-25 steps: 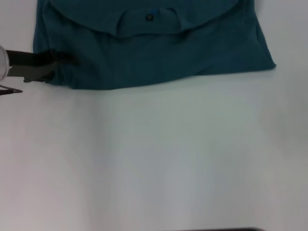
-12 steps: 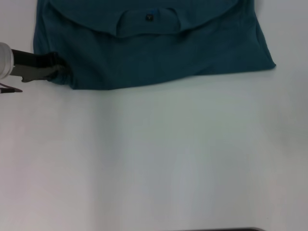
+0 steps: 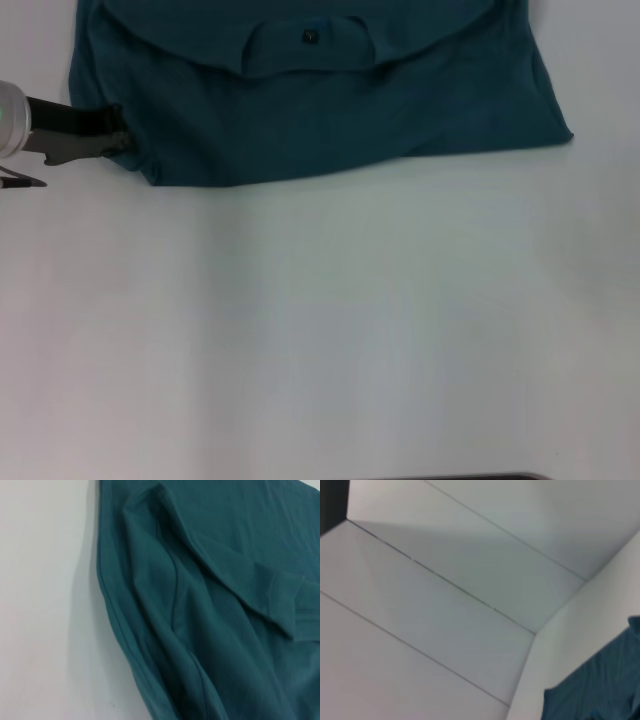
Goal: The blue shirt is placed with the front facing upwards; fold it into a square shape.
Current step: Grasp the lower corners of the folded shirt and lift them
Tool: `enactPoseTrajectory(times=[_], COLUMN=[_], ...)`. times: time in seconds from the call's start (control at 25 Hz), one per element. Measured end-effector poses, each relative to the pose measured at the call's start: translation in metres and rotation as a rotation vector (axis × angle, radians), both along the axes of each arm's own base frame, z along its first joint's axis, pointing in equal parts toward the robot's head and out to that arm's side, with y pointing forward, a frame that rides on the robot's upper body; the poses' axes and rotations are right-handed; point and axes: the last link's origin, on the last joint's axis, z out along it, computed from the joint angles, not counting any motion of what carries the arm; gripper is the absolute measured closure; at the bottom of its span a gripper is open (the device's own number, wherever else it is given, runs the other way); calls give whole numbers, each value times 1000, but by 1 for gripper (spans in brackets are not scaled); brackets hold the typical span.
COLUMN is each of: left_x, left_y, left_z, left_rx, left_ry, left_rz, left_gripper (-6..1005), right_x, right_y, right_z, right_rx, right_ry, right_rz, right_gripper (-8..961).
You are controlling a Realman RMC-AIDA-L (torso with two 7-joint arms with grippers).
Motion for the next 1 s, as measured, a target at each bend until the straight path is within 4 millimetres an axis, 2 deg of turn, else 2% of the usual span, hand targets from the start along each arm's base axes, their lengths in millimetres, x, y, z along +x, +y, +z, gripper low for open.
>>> enactPoseTrajectory(times=[0.12,0.16,0.36,0.48,0.56,0.68,1.0], left_x=[2,3,8,8,9,10,17], left_y=[-1,-1,-2,-2,-3,-3,-3], left_z=[0,1,6,7,7,7,11], left_rx=[-12,-14,-19,-24,-30,-41,-46], left_ry=[-4,-5,-7,-7,-8,-13,-79], left_rz=[-7,-9,-23,-25,-26,-25,-48], left_gripper=[1002,1002,999,998,998,999,998], right_x=[5,5,16,18,15,8,-30], right_y=[2,2,9,19,30,50,110], right_z=[9,9,40,57,60,53,7], right_rx=[-89,-89,-179,-174,-182,-241,-393], right_ry=[-88,-88,-287,-342,-351,-374,-530], right_rz=[-25,-25,-140,-202,-225,-247,-160], right_gripper=[103,103,104,105,105,106,108])
